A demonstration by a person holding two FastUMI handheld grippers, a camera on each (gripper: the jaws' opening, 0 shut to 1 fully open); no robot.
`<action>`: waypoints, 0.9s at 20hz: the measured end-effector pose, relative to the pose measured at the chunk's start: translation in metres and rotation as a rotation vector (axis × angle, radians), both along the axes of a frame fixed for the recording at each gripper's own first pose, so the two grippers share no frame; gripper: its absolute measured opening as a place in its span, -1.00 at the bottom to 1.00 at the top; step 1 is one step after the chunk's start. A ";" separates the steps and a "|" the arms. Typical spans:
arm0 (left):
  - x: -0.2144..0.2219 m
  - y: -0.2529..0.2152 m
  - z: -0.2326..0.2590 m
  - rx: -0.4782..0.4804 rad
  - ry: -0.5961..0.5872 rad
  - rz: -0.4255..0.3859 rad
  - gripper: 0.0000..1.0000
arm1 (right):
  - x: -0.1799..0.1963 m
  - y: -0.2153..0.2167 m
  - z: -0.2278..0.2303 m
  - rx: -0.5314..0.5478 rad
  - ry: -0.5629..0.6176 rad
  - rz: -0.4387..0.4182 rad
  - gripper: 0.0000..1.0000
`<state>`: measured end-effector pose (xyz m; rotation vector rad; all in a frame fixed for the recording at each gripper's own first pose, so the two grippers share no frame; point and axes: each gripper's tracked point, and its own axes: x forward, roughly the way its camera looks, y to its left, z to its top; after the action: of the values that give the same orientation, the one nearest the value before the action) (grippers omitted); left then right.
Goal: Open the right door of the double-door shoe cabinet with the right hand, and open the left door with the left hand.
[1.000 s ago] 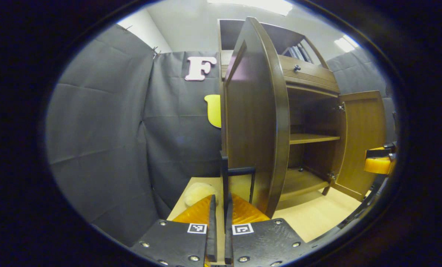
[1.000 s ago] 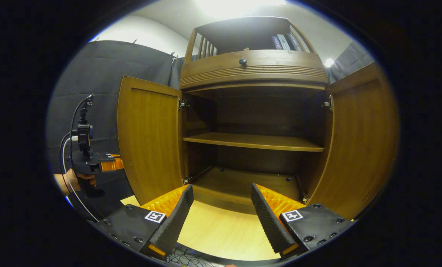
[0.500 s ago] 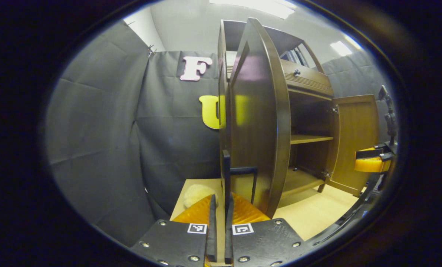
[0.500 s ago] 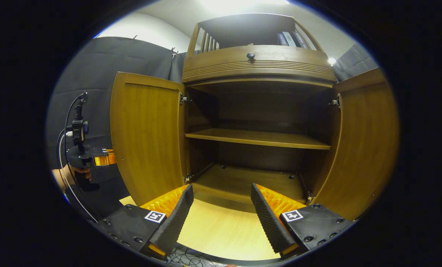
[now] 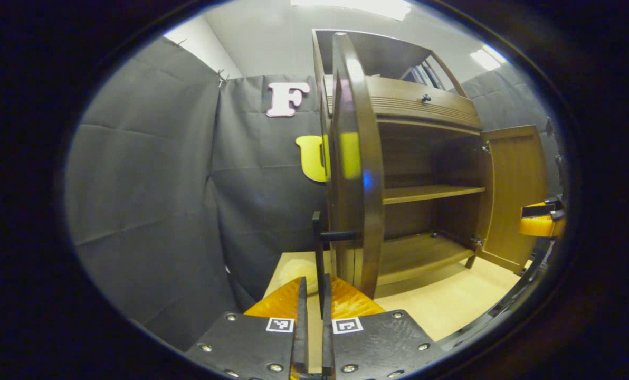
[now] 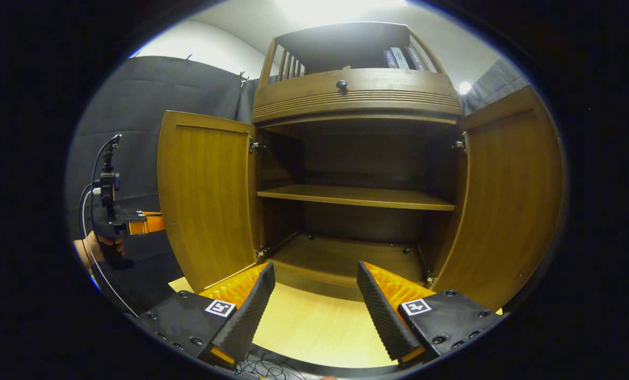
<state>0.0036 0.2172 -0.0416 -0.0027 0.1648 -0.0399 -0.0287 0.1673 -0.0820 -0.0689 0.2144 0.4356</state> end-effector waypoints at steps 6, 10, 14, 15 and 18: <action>-0.039 -0.026 0.037 -0.008 -0.060 0.077 -0.80 | -0.007 -0.050 0.013 0.020 -0.021 -0.026 0.96; -0.048 -0.089 0.062 -0.014 -0.098 0.030 -0.80 | -0.012 -0.083 0.020 -0.010 -0.055 -0.069 0.96; -0.046 -0.148 0.081 -0.058 -0.127 0.024 -0.50 | -0.017 -0.113 0.028 -0.050 -0.100 -0.149 0.86; -0.045 -0.161 0.084 -0.066 -0.133 0.020 -0.51 | -0.019 -0.119 0.030 -0.062 -0.111 -0.163 0.86; -0.041 -0.186 0.084 -0.079 -0.132 0.019 -0.51 | -0.026 -0.128 0.036 -0.085 -0.145 -0.184 1.00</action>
<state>-0.0373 0.0316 0.0427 -0.0806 0.0311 -0.0278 -0.0545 0.0390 -0.0464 -0.1622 0.0951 0.2369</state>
